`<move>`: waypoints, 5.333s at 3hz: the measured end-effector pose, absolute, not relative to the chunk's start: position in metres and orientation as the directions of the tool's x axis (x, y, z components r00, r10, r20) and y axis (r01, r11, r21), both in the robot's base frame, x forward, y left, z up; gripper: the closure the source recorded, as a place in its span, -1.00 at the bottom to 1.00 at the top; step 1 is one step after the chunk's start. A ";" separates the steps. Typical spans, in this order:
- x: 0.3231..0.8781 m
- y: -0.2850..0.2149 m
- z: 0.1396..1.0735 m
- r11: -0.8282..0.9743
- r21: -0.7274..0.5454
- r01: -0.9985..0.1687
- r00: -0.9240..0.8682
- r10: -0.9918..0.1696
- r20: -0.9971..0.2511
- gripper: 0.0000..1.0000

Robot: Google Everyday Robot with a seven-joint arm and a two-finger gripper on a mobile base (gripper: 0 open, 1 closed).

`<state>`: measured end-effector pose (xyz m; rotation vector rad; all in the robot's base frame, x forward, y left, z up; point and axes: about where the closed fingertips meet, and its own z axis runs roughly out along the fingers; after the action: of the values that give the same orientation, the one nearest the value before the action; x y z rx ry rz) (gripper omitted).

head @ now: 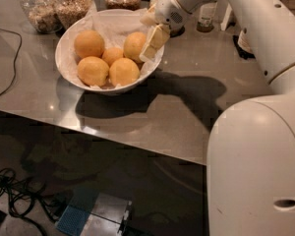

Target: Pick orange from white bowl

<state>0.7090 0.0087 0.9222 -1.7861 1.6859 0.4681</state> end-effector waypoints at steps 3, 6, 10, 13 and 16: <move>0.699 0.007 0.928 -0.034 -0.318 -0.948 0.213 -0.808 -0.549 -0.64; 0.700 0.031 0.938 -0.096 -0.376 -0.922 0.296 -0.800 -0.521 -0.50; 0.712 0.026 0.896 -0.124 -0.283 -0.951 0.248 -0.851 -0.462 -0.52; 0.703 0.035 0.900 -0.192 -0.304 -0.933 0.315 -0.844 -0.434 0.79; 0.602 0.056 0.989 -0.193 -0.489 -0.851 0.521 -0.433 -0.735 1.00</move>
Offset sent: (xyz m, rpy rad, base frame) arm -0.0137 -0.0086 0.0010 -0.1263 -0.1228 0.0229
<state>0.6021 0.0556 0.9886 -1.8156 1.0676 0.5532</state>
